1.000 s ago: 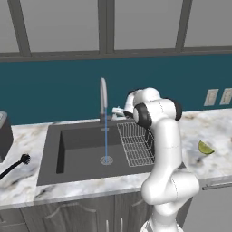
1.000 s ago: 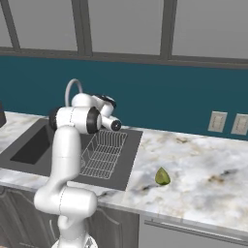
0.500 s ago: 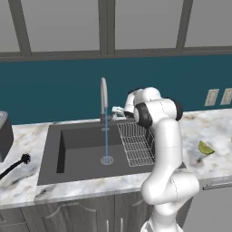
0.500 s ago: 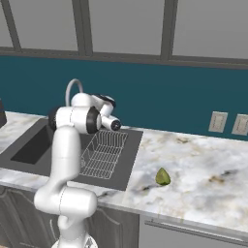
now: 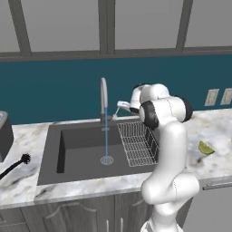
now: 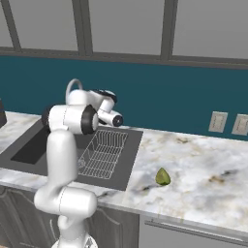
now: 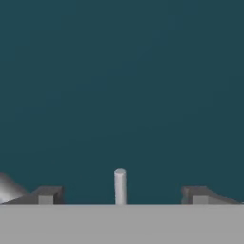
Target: Turn on the sink faucet. Then move the lemon wedge from the counter to the sink. Turn off the sink. Move the vegetable from the sink to the pot next to the stove. Finally move the pot to the rear center burner.
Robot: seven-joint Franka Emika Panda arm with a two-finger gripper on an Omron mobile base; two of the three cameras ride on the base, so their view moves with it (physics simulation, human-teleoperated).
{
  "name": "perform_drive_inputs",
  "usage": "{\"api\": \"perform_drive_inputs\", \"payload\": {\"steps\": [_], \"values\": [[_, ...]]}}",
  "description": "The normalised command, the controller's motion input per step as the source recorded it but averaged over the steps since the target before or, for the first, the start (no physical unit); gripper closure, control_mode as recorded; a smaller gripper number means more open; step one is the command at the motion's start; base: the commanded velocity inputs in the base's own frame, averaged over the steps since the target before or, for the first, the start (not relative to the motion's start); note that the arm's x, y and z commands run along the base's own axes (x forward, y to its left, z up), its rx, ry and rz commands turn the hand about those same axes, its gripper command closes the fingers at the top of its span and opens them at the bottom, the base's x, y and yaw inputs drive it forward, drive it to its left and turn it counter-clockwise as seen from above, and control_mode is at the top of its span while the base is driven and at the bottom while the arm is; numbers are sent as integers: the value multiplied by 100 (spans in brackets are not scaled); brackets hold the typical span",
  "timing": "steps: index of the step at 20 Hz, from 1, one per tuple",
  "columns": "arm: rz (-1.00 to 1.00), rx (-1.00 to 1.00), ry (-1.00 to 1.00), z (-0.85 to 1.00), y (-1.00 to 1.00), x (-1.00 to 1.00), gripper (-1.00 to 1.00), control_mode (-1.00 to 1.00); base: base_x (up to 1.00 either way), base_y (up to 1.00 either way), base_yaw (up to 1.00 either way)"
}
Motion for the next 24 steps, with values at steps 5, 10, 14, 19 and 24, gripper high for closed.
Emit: {"api": "perform_drive_inputs", "payload": {"steps": [5,10,14,19,24], "values": [[-3,0,-4,65,-15,-55,-100,-100,0,0,0],[-4,0,-8,56,-10,-75,-100,-100,0,0,0],[-5,-1,-6,44,-10,-85,-100,-100,0,0,0],[-9,-1,0,48,-21,-80,-100,-100,0,0,0],[-12,0,5,61,-39,-57,-100,-100,0,0,0]]}}
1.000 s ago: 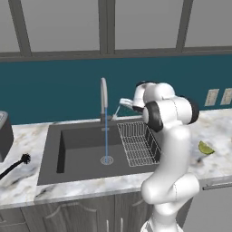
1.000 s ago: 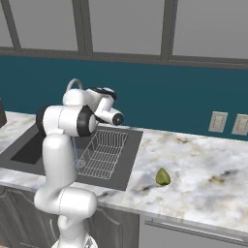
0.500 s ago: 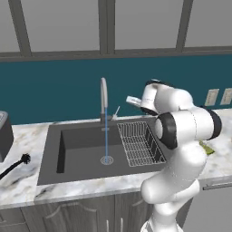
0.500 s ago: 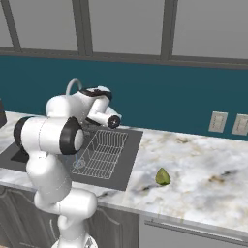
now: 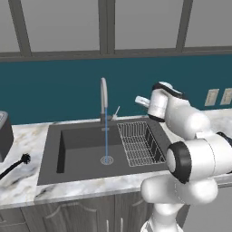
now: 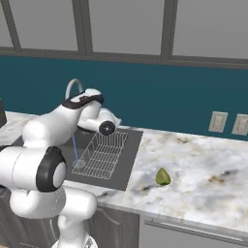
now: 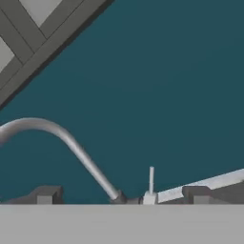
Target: Turn on the sink faucet. Then move the lemon wedge from the counter to the sink. Turn off the sink. Move the vegetable from the sink to the pot next to the stove. Finally move the pot to the rear center burner.
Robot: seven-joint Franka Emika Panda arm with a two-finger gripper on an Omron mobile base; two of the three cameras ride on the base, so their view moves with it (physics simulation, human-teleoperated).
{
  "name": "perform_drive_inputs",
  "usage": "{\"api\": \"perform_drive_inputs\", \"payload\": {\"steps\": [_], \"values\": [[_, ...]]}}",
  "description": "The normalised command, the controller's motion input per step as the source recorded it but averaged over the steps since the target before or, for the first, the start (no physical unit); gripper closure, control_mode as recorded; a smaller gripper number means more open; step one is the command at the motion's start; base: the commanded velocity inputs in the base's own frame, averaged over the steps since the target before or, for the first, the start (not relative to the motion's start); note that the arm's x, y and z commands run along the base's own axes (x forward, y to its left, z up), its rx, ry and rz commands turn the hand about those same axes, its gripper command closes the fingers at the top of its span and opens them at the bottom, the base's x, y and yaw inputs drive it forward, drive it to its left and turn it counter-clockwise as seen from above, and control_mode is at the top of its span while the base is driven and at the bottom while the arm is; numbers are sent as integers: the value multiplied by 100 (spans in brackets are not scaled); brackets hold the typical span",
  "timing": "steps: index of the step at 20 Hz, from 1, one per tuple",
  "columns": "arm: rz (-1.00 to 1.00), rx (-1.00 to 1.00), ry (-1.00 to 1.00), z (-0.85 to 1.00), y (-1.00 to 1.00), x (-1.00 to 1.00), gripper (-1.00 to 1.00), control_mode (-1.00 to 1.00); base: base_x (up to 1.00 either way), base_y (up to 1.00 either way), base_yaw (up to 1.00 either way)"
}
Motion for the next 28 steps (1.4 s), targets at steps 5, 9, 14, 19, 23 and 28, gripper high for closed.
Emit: {"api": "perform_drive_inputs", "payload": {"steps": [5,9,14,19,23,28], "values": [[-13,0,29,41,-38,-47,-100,-100,0,0,0],[-14,0,35,42,-41,-52,-100,-100,0,0,0],[-14,0,34,53,-43,-51,-100,-100,0,0,0],[-9,0,35,35,-39,-46,-100,-100,0,0,0],[-3,0,39,6,-42,-40,-100,-100,0,0,0],[0,-2,34,-20,-37,-44,-100,-100,0,0,0]]}}
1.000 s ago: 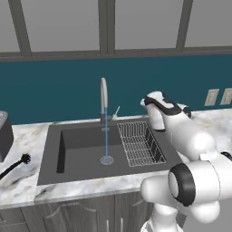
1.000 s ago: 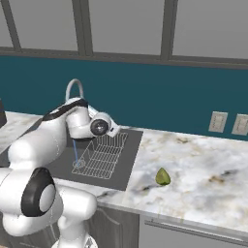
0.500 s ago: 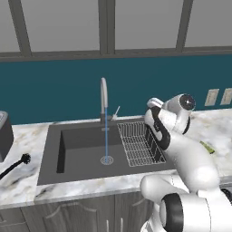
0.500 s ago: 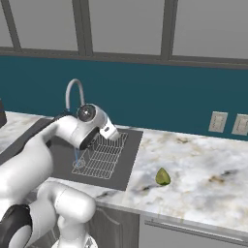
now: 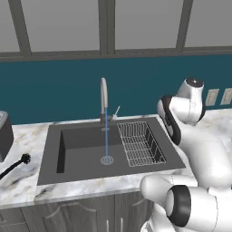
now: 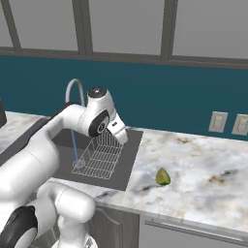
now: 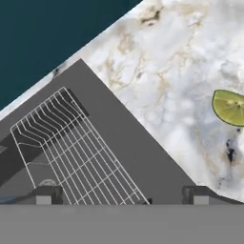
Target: Turn on the sink faucet. Then move the lemon wedge from the counter to the sink. Turn off the sink. Move the vegetable from the sink to the pot next to the stove. Finally move the pot to the rear center burner.
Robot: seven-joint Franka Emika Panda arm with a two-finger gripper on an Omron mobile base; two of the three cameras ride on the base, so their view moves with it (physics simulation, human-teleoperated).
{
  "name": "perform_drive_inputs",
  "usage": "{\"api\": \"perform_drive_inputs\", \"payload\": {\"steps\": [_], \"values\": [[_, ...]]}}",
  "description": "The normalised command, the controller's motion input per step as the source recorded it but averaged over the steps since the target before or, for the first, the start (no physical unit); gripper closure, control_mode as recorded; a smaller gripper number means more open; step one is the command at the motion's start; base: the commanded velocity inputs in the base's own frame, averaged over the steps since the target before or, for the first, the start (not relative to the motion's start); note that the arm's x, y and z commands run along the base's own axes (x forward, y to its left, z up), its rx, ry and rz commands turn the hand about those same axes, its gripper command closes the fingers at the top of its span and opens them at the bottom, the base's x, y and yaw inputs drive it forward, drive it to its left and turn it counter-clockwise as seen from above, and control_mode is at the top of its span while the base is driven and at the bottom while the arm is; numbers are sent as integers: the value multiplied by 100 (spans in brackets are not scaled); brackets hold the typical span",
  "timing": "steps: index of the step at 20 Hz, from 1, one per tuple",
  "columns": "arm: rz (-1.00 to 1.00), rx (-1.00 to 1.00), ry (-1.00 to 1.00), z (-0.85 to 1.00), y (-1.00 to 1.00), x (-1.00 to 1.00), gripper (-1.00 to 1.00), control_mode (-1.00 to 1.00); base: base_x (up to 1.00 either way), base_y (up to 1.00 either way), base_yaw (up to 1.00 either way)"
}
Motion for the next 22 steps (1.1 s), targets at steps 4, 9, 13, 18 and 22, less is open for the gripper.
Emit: {"api": "perform_drive_inputs", "payload": {"steps": [4,9,13,18,22], "values": [[0,-7,31,-45,-35,-53,-100,-100,0,0,0],[0,-10,28,-59,-38,-45,-100,-100,0,0,0],[1,-10,21,-55,-47,-28,-100,-100,0,0,0],[7,-3,18,-13,-52,0,-100,-100,0,0,0],[8,0,14,-4,-55,0,-100,-100,0,0,0]]}}
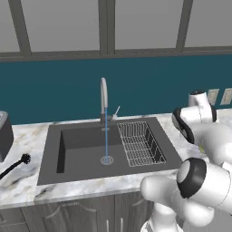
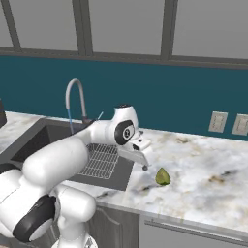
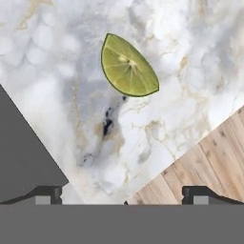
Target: Turn on the sink faucet. Then move the lemon wedge from the counter to the sink. Turn off the sink. Move the vegetable from the sink to the pot next to the stove. Finally move the pot to the rear center burner.
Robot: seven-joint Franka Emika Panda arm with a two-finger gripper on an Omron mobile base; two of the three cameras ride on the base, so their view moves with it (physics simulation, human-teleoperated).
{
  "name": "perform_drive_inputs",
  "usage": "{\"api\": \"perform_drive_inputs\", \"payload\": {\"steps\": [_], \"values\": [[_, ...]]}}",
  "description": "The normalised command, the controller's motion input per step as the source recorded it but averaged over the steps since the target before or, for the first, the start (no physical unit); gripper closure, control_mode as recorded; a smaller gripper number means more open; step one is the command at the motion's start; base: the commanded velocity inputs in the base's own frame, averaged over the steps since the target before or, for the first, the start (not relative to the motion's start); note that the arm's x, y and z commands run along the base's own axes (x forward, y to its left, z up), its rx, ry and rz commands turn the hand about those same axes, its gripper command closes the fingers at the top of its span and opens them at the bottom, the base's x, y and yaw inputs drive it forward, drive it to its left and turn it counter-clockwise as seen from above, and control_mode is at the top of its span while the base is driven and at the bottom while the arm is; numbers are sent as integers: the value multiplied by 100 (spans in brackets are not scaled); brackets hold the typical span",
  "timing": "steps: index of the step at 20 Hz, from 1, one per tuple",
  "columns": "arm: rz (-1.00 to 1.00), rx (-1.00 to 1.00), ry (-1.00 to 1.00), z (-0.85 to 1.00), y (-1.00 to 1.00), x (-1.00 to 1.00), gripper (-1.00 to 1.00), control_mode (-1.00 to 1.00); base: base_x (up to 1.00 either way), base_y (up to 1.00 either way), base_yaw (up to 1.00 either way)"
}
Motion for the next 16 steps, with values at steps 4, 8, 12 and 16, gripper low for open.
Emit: {"api": "perform_drive_inputs", "payload": {"steps": [4,8,12,16], "values": [[10,0,10,-6,-63,1,-100,-100,0,0,0],[12,0,8,-9,-50,6,-100,-100,0,0,0],[4,0,0,-24,-12,6,-100,-100,0,0,0],[4,0,-3,-39,0,28,-100,-100,0,0,0]]}}
